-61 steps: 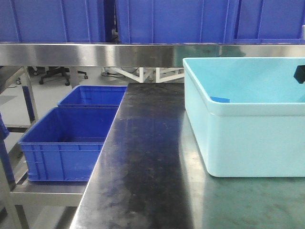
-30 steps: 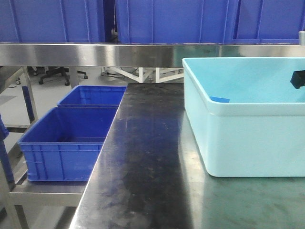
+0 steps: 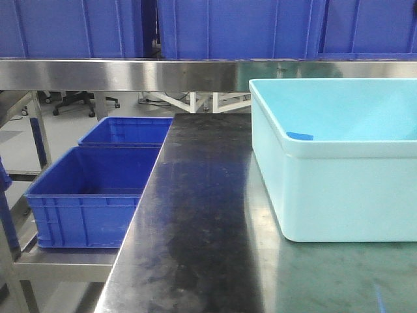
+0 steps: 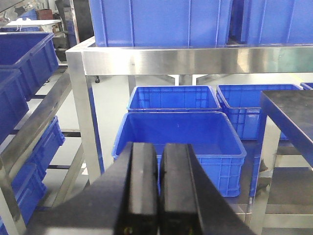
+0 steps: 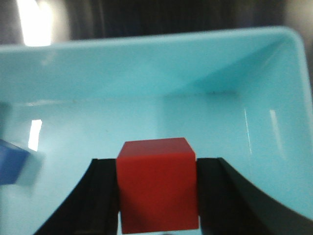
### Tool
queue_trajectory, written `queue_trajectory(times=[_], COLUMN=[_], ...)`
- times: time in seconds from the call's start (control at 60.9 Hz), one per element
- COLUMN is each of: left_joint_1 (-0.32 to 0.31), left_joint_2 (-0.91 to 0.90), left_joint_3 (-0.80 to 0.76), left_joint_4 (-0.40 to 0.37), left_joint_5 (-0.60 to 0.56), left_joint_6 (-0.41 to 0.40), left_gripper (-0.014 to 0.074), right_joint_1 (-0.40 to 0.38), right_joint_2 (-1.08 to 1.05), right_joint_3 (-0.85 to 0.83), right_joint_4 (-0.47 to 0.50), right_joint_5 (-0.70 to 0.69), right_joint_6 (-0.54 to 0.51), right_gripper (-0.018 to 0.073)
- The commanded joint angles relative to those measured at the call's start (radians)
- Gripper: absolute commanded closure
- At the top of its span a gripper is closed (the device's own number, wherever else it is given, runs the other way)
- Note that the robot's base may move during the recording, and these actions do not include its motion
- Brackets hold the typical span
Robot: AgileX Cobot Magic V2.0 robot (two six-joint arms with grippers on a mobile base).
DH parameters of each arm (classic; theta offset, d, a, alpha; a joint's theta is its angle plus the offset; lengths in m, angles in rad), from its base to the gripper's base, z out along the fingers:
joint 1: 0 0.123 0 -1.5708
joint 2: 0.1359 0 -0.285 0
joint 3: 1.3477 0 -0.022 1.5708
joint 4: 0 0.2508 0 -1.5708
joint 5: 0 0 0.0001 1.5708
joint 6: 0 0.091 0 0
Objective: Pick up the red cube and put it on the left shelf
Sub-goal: 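Lift the red cube out of the tub with the right gripper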
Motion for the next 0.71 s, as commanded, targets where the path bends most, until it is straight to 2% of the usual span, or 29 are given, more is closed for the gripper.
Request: queue_trajectory(times=[0.0,0.131,0.509,0.608,0.69], left_joint_1=[0.001,0.001,0.001,0.001,0.001], left_joint_2=[-0.015,-0.015,-0.015,-0.015,-0.015], left_joint_3=[0.025,0.025,0.025,0.025,0.025], left_joint_4=[-0.001,-0.001,-0.001,-0.001,-0.001], left_joint_5=[-0.086,-0.086,-0.086,-0.086,-0.086], left_joint_6=[-0.002,-0.002,-0.002,-0.002,-0.002], left_gripper=[0.0495,0.0495,0.0495,0.0495,0.0495], right_joint_1=[0.028,0.112,0.529,0.585,0.597], right_joint_2=[-0.104,-0.185,-0.244,-0.244,-0.244], right_joint_3=[-0.037,-0.037,-0.037,-0.037,-0.037], right_joint_4=[0.018,0.018,0.018,0.018,0.018], right_joint_5=[-0.081,-0.086,-0.08,-0.083,-0.085], right_joint_6=[-0.005,-0.006,-0.006,-0.006,-0.006], right_gripper=[0.0504,0.0504,0.0504,0.0504,0.0504])
